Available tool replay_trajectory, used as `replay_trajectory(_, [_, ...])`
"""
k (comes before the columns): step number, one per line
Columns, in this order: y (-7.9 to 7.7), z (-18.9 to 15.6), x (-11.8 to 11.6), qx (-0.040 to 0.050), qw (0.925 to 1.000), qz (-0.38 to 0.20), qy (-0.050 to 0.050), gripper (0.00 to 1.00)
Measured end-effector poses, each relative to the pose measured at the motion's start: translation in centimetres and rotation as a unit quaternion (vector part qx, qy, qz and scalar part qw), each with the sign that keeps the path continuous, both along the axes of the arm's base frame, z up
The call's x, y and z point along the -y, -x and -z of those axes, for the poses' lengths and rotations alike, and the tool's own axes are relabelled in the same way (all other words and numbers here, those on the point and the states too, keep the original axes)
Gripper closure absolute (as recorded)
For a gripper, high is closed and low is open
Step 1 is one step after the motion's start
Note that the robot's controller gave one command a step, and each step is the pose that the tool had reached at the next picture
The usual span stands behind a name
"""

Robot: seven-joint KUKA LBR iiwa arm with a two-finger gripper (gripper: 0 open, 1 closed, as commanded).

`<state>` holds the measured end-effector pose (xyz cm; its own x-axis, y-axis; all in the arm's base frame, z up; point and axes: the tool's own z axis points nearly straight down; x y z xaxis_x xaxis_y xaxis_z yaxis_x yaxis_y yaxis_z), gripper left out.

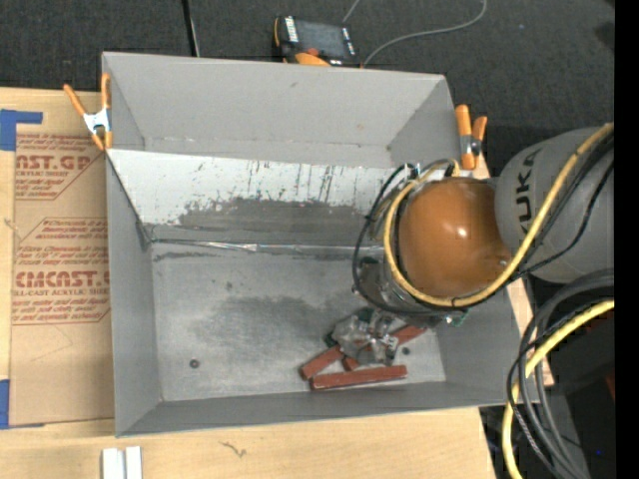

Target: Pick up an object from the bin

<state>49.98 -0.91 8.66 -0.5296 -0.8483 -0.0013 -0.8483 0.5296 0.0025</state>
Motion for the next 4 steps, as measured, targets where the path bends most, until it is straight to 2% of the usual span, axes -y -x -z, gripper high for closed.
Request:
replay_trajectory(1, [0.0, 0.0, 0.0, 0.0000, 1.0000, 0.000, 0.000, 0.00])
replay_trajectory(2, [0.0, 0.0, 0.0, 0.0000, 1.0000, 0.000, 0.000, 1.00])
replay_trajectory(3, [1.3, -1.6, -5.5, 0.0003, 1.0000, 0.004, -0.001, 1.00])
replay_trajectory(4, [1.2, -1.5, -5.3, 0.0002, 1.0000, 0.006, 0.000, 0.00])
